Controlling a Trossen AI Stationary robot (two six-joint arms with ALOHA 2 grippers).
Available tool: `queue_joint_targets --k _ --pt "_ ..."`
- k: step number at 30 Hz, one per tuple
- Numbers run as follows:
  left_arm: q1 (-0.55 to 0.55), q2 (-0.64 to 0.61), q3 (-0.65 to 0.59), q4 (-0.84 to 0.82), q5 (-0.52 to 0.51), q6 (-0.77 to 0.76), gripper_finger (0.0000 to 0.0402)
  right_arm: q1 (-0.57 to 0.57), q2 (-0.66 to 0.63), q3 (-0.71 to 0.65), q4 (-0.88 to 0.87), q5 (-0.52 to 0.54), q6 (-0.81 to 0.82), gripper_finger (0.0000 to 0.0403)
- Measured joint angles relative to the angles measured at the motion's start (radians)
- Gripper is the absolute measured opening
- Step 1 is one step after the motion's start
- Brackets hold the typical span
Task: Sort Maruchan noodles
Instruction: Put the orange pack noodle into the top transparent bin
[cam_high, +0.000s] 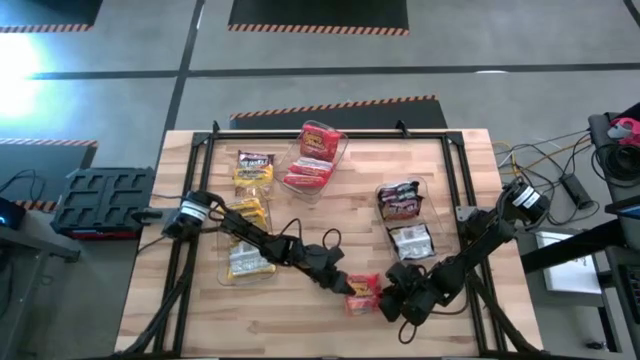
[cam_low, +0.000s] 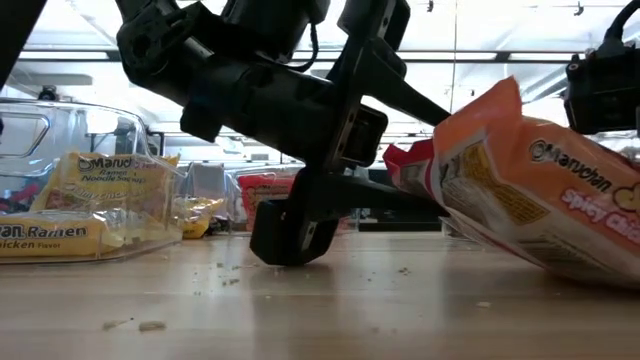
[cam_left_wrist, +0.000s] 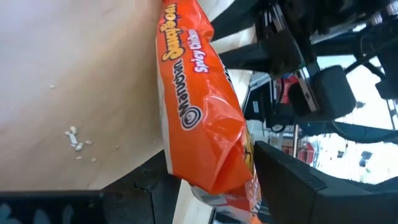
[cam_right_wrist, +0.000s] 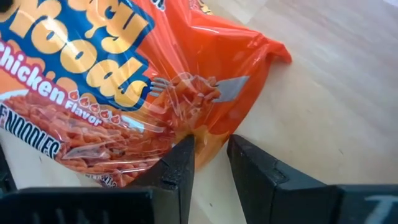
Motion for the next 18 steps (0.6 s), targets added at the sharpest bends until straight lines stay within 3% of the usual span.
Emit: queue_joint_targets --k 10,18 --pt "0.008 0.0 0.0 -0.007 -0.017 -0.01 0.0175 -0.001 0.0 0.0 0.014 0.004 -0.047 0.0091" --pt "0.009 0.0 0.0 -0.007 -0.007 -0.007 0.0127 0.0 -0.013 -0.001 0.021 -0.011 -0.068 0.0091"
